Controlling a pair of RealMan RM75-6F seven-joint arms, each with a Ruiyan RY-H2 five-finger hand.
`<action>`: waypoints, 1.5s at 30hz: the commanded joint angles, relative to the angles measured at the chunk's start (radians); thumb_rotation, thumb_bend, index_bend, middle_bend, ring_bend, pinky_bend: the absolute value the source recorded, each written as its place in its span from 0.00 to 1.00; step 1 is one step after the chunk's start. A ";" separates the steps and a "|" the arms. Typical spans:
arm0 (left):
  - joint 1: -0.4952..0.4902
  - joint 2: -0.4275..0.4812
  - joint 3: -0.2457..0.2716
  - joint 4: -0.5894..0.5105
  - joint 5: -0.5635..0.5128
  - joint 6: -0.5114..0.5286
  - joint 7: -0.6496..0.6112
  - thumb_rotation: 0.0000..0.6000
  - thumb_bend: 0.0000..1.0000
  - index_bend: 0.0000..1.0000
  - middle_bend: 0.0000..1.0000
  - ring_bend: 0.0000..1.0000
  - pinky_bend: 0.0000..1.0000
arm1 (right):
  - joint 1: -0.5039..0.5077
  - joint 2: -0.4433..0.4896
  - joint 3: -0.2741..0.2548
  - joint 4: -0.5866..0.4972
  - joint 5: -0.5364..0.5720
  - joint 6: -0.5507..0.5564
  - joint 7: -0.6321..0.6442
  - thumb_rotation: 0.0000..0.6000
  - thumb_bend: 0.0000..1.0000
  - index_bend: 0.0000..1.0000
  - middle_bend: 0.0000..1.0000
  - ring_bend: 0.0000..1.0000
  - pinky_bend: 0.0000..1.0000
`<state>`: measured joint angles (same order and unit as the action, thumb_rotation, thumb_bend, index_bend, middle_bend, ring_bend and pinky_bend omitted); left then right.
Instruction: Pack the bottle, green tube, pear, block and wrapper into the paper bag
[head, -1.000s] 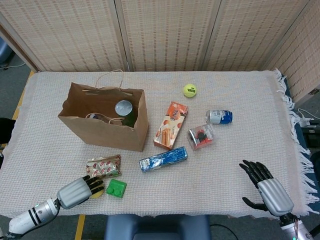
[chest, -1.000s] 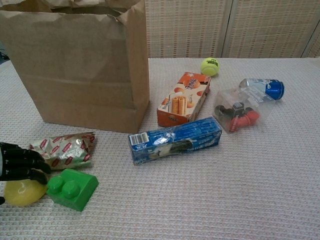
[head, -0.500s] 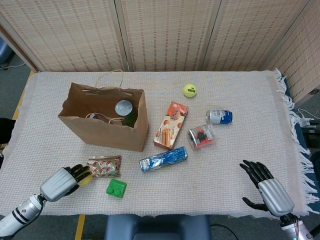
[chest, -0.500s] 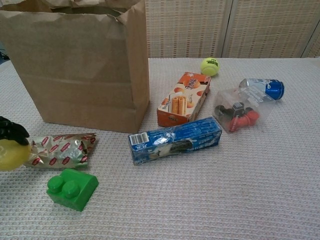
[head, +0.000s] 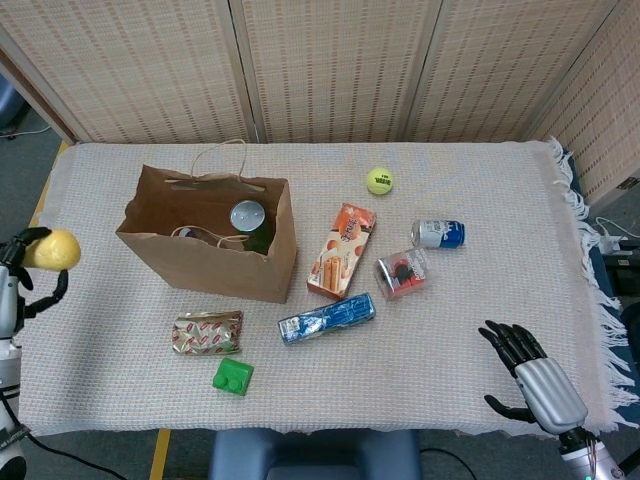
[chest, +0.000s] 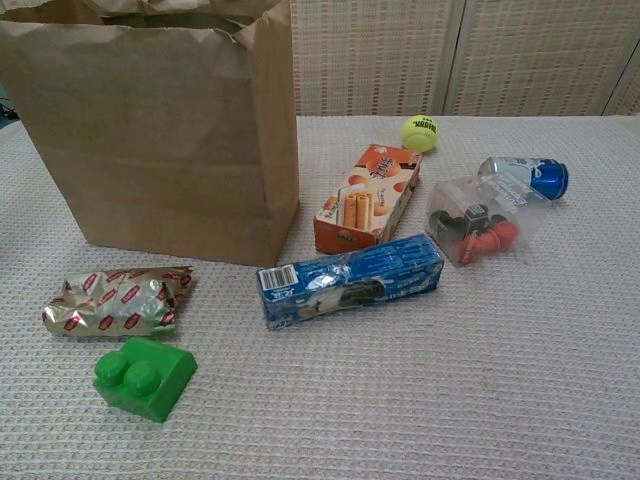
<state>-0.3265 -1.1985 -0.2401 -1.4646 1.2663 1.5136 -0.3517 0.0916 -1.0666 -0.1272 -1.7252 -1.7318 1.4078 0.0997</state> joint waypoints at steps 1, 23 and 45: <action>-0.057 0.085 -0.165 -0.160 -0.144 -0.070 0.036 1.00 0.61 0.63 0.62 0.56 0.70 | 0.000 0.000 0.000 -0.001 0.002 -0.002 -0.001 1.00 0.12 0.00 0.00 0.00 0.03; -0.388 -0.043 -0.144 -0.349 -0.199 -0.307 0.574 1.00 0.55 0.48 0.48 0.43 0.58 | 0.010 0.018 0.003 -0.002 0.019 -0.017 0.035 1.00 0.12 0.00 0.00 0.00 0.03; -0.313 0.097 -0.095 -0.500 -0.227 -0.273 0.584 1.00 0.42 0.06 0.01 0.01 0.17 | 0.000 0.018 0.004 0.009 0.010 0.004 0.040 1.00 0.12 0.00 0.00 0.00 0.03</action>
<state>-0.6758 -1.1330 -0.3509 -1.9506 0.9929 1.2153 0.2713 0.0922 -1.0488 -0.1238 -1.7164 -1.7216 1.4119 0.1401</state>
